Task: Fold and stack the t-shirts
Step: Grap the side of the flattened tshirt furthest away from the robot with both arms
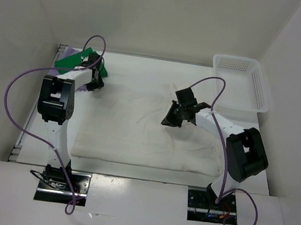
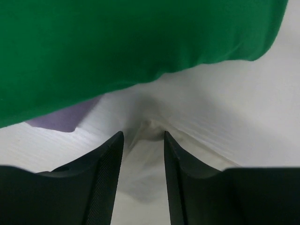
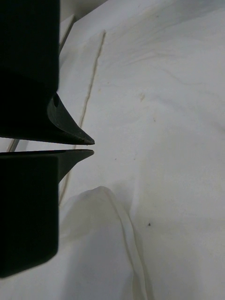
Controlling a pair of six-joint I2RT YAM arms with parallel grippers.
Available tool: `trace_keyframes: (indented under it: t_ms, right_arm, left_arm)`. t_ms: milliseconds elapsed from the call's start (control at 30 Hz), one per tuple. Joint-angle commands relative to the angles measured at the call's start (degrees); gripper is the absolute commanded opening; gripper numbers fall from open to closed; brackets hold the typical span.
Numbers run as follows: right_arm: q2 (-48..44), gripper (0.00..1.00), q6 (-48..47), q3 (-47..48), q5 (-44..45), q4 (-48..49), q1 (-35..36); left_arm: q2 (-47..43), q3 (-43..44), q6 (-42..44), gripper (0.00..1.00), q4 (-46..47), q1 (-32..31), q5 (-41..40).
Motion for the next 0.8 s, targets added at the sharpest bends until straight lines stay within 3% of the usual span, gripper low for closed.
trace_keyframes:
  t_ms: [0, 100, 200, 433, 633, 767]
  right_arm:
    - [1.0, 0.12, -1.4, 3.1, -0.4, 2.4, -0.4]
    - [1.6, 0.12, -1.4, 4.2, -0.4, 2.4, -0.4]
    - [2.1, 0.16, -1.4, 5.9, 0.1, 2.4, -1.0]
    - [8.1, 0.27, -3.8, 15.8, 3.9, 2.4, -7.2]
    - [17.3, 0.28, -8.3, 26.0, 15.9, 1.1, -14.9]
    - [23.8, 0.28, -10.9, 34.3, 19.9, -0.9, -16.6]
  left_arm:
    - [1.2, 2.4, 0.9, 0.47, 1.3, 0.0, -0.6]
    - [1.8, 2.4, 0.9, 0.46, 1.8, 0.0, 0.1]
    - [1.8, 2.4, 1.6, 0.38, 2.7, 0.0, 0.6]
    - [-0.6, 0.3, 2.1, 0.04, 6.6, 0.0, 1.3]
    - [-5.4, -3.6, 2.1, 0.02, 10.5, 0.0, 1.2]
    - [-7.1, -5.9, 0.9, 0.08, 12.3, 1.0, 4.7]
